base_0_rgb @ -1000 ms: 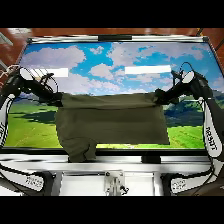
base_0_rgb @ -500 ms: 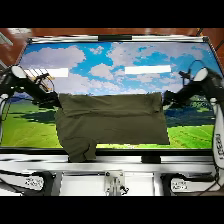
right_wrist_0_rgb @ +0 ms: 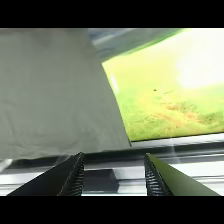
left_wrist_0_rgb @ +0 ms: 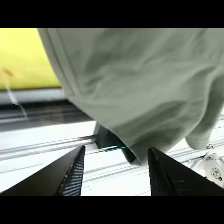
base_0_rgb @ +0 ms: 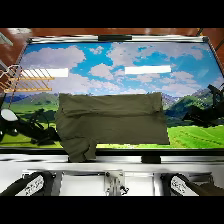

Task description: Fold the shirts.

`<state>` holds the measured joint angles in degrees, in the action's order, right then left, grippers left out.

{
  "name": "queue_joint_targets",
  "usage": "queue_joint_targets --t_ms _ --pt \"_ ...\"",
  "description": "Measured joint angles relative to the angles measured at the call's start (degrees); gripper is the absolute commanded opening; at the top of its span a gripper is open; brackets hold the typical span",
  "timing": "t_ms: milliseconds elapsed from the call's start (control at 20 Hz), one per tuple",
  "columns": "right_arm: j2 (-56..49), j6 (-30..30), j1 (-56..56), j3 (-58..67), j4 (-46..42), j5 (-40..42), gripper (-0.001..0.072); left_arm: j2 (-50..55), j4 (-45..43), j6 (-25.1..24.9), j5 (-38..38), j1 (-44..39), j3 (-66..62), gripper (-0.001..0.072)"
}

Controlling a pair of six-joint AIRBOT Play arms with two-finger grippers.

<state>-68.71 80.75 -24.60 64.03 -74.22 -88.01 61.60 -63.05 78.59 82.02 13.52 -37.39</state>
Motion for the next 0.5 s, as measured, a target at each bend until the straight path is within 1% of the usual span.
queue_joint_targets --t_ms 200,400,450,500 --pt "1.01 -0.31 -0.94 -1.18 0.76 0.96 0.0498 -2.6 1.68 -0.37 -5.22 -0.02 8.24 0.0469" --pt "1.27 -0.37 -1.2 -1.49 1.05 1.79 0.0498 -3.19 2.84 -0.46 -11.06 -1.92 12.26 0.0467" --pt "1.29 -0.22 -1.22 -1.53 1.18 1.86 0.0498 -3.19 3.13 -0.46 -12.55 -2.49 12.83 0.0463" --pt "1.33 -0.2 -1.22 -1.55 1.25 1.95 0.0498 -3.08 3.8 -0.48 -13.31 -3.06 13.14 0.0439"
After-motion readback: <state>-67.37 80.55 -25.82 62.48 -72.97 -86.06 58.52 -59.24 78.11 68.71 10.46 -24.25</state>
